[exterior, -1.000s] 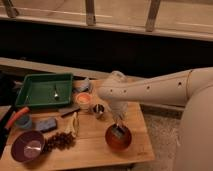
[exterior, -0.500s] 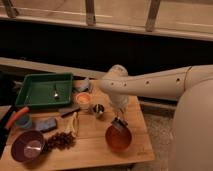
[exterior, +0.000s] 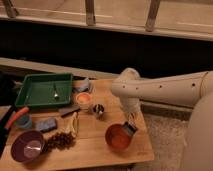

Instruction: Wipe red bowl with brush

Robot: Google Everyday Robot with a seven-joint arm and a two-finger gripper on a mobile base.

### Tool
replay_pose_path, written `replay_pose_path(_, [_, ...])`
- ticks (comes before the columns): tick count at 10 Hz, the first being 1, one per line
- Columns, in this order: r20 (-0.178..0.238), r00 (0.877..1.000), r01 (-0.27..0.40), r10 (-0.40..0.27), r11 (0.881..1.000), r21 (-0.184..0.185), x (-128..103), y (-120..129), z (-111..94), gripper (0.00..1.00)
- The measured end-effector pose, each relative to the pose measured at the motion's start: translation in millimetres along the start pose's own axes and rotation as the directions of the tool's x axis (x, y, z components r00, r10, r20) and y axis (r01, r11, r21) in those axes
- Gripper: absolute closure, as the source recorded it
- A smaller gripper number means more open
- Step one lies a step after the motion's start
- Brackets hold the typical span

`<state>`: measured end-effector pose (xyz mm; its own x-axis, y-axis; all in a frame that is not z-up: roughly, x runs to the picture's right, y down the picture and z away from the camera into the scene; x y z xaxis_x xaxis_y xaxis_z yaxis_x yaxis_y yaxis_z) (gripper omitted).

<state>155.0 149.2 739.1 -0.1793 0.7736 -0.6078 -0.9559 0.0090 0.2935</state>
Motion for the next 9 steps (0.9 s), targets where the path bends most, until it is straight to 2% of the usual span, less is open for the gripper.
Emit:
replay_pose_path(2, [-0.008,0.999,0.035,-0.035,0.999,0.001,11.4,9.5,1.9,1.00])
replay_pose_path(4, [0.004,0.995,0.098,-0.098,0.995,-0.005,12.7,35.6,-3.3,1.00])
replay_pose_path(5, [0.016,0.991,0.134,-0.134,0.991,-0.009,8.6,56.0,-8.7,1.00])
replay_pose_path(7, [0.033,0.985,0.169,-0.168,0.985,-0.022,-3.1,80.3,-15.3,1.00])
replay_pose_path(9, [0.038,0.987,0.160,-0.159,0.987,-0.033,-21.3,82.3,-17.1,1.00])
